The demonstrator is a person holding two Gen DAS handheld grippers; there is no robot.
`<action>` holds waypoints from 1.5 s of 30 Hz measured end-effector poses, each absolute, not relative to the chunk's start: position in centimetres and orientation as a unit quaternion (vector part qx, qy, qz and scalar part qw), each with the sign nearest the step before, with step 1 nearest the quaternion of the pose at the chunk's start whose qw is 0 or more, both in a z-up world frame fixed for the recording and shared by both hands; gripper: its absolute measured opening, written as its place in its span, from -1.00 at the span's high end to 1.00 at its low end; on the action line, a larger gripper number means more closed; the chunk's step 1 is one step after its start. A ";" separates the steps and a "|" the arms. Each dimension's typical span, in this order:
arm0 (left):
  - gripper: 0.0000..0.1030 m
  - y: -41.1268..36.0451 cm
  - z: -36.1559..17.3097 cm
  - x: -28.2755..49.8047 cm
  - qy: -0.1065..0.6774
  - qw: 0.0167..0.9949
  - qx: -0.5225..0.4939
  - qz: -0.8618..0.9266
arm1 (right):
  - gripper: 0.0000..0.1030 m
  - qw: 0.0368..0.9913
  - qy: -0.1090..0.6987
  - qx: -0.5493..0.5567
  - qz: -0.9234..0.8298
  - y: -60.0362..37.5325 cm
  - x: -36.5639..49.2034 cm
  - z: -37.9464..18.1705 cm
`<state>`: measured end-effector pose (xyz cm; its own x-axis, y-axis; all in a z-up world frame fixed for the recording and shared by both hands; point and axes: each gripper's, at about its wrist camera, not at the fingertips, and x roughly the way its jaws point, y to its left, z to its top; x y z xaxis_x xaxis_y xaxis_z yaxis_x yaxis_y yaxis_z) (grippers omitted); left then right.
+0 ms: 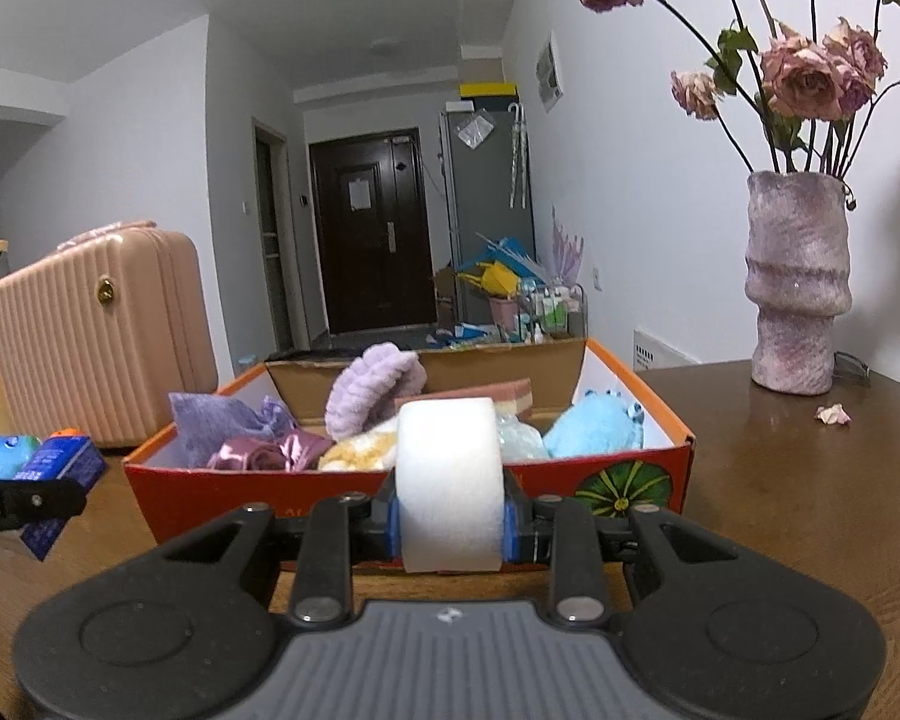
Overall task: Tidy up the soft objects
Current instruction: 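Grasp the blue handkerchief pack with the left gripper while the right gripper holds the cylinder, then carry the handkerchief pack in the left gripper and cylinder in the right over the box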
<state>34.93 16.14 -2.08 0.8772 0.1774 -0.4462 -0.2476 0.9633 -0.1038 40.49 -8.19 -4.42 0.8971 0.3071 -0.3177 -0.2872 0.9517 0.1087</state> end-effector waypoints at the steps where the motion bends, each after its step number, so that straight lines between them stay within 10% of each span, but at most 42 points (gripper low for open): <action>1: -0.01 15.9 -2.0 34.8 0.219 0.966 -0.080 0.108 | 0.44 0.974 0.165 0.031 0.155 -8.2 40.4 -4.4; 45: -0.01 7.7 -1.0 42.8 0.174 0.977 -0.086 0.089 | 0.44 0.981 0.108 0.010 0.159 -9.4 46.5 -3.7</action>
